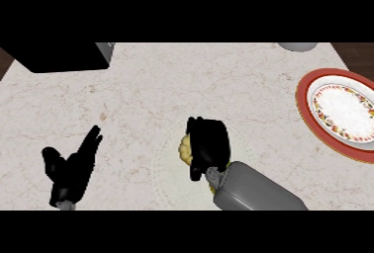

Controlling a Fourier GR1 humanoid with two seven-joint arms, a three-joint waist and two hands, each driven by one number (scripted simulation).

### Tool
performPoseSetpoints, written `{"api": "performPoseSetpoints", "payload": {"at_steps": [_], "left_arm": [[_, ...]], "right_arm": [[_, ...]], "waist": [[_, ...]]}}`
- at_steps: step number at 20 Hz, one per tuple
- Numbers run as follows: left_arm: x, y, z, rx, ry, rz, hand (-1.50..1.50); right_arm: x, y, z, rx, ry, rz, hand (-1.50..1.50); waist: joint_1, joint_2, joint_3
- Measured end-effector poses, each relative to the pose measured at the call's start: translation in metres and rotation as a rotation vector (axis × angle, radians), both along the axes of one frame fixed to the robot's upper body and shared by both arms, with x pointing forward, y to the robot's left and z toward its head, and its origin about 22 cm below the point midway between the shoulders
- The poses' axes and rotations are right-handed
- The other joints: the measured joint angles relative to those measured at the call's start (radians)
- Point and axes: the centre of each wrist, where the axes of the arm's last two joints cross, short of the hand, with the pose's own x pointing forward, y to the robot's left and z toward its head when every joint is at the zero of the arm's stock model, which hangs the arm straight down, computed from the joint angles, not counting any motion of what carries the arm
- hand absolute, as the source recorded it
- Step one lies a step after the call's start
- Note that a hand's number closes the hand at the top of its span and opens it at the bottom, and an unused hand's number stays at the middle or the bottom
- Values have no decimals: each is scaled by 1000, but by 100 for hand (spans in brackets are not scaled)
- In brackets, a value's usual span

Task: Pick the squash from the placemat and place it in the plate

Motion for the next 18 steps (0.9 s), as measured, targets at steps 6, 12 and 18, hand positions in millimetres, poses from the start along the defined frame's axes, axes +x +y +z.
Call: {"api": "performPoseSetpoints", "payload": {"at_steps": [6,12,18], "left_arm": [[-1,-2,1,-1,2,15,0],[1,-4,3,3,-10,-2,0],[3,-7,3,2,-28,-26,0]], "right_arm": [[-27,-37,30,208,-326,-57,150],[-52,-82,47,359,-531,-203,150],[-67,-137,50,484,-648,-392,150]], "waist": [[-8,0,-1],[6,9,-2],[29,17,-1]]}}
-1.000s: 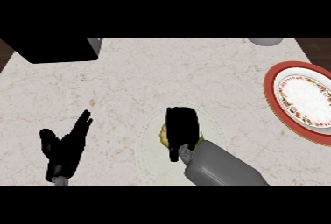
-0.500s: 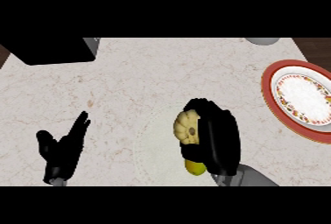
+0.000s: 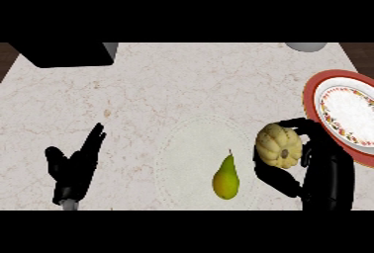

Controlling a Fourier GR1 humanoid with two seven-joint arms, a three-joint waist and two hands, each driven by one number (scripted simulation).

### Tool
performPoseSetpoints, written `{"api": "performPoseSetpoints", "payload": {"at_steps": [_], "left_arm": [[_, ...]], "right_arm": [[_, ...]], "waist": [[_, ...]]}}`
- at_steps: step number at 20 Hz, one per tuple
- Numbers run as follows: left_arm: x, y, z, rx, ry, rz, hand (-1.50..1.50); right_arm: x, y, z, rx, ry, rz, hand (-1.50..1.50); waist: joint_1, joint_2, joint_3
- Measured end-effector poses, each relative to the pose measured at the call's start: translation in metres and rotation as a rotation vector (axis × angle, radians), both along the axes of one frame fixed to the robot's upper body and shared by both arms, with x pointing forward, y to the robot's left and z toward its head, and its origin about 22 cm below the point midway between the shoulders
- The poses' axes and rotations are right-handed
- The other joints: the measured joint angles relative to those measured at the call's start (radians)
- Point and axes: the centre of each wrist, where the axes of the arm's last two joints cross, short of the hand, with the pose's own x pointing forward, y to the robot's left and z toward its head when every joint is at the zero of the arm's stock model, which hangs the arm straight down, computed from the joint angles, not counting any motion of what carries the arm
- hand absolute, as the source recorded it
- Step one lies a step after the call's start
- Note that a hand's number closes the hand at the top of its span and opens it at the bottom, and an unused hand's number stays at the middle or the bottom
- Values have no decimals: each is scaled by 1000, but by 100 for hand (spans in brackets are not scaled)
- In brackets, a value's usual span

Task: Pick the squash from the placemat and place it in the plate

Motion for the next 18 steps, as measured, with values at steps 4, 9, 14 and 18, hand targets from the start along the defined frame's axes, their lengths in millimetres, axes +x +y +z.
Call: {"api": "performPoseSetpoints", "payload": {"at_steps": [4,9,14,18], "left_arm": [[5,-4,1,3,1,-17,0],[12,-9,2,-4,0,-28,0],[13,-11,-1,-8,-14,-49,0],[14,-10,2,-9,-9,-62,0]], "right_arm": [[2,-39,-6,60,-63,-85,150],[14,-97,-18,49,-117,-195,150],[35,-155,-28,33,-165,-299,150],[56,-198,-31,36,-180,-341,150]], "waist": [[15,4,0],[28,6,0],[41,7,2],[52,9,2]]}}
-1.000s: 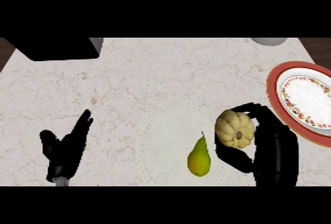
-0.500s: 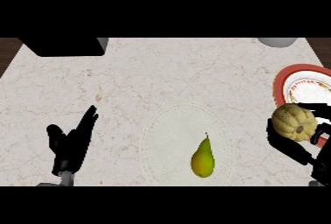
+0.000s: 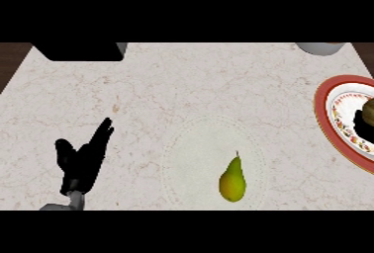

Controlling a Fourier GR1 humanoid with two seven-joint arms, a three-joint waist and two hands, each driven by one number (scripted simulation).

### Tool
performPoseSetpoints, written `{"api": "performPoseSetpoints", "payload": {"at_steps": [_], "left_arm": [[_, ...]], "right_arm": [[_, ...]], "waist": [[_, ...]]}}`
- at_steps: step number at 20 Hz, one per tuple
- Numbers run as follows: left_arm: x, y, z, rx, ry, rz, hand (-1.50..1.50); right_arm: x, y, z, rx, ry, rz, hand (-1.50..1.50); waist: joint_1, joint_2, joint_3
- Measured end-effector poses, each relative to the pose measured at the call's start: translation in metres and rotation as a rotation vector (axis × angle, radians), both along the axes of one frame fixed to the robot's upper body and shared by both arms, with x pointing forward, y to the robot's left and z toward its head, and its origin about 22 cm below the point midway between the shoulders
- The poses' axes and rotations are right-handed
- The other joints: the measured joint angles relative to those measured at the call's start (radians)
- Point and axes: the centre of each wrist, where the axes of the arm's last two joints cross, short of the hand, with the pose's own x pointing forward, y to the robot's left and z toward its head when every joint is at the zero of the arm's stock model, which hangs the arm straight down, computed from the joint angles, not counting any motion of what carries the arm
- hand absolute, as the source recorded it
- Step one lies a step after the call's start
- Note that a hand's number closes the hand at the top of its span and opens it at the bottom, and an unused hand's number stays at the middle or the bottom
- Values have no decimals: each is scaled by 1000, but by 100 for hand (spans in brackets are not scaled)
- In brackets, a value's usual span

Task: Pick the squash from the placemat and place it in the plate

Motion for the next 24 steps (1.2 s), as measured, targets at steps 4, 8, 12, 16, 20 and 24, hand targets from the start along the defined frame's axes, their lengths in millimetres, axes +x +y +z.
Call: {"api": "performPoseSetpoints", "payload": {"at_steps": [4,8,12,16,20,24], "left_arm": [[3,-5,-2,1,-7,-7,0],[6,-9,0,7,-6,-7,0],[7,-11,3,2,-10,-32,0],[9,-12,4,0,-16,-41,0],[11,-14,5,1,-11,-38,0],[9,-13,5,8,-4,-26,0]], "right_arm": [[21,-40,6,13,-6,-4,150],[30,-74,-3,38,29,-14,150],[28,-104,-17,66,236,-27,-150],[33,-116,-32,118,341,36,-150],[40,-118,-42,166,307,130,-150],[43,-124,-39,224,162,192,-150]], "waist": [[6,2,0],[12,3,-1],[33,11,-1],[45,15,0],[41,14,1],[32,12,1]]}}
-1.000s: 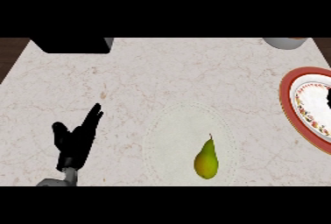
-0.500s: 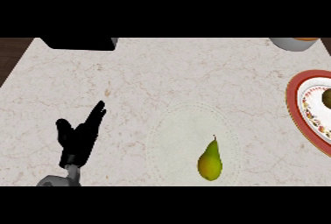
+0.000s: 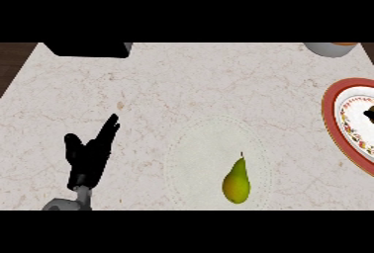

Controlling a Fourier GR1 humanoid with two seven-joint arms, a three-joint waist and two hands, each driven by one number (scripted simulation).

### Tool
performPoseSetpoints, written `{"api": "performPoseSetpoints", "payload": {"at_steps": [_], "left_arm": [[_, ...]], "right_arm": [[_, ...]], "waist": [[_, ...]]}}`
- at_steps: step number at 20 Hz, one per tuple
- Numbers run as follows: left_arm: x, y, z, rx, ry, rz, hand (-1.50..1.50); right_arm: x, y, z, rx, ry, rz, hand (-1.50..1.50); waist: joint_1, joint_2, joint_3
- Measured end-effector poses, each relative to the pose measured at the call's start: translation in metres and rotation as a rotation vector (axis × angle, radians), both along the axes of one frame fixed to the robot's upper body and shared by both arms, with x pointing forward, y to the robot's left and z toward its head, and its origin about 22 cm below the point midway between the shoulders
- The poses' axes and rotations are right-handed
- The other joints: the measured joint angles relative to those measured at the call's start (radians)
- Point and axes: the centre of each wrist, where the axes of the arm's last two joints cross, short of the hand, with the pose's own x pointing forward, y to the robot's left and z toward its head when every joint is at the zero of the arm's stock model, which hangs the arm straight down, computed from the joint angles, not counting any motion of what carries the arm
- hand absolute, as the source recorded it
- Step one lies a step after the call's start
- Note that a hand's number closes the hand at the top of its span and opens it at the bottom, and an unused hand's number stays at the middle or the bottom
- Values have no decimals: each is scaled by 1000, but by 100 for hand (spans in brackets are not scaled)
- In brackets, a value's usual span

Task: Pick the squash from the placemat and place it in the plate

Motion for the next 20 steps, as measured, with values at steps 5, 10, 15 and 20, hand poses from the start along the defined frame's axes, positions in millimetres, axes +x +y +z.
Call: {"api": "performPoseSetpoints", "payload": {"at_steps": [5,10,15,20], "left_arm": [[-3,1,-2,6,-4,10,0],[-7,5,-3,5,-4,27,0],[-9,8,0,2,11,38,0],[-9,10,0,-3,14,42,0]], "right_arm": [[-11,-19,1,110,-147,-21,-150],[-38,-47,1,209,-183,-2,-150],[-80,-72,-7,280,-186,97,-150],[-115,-91,-7,299,-155,190,-150]], "waist": [[-7,-1,0],[-19,-7,-2],[-30,-10,-4],[-37,-12,-5]]}}
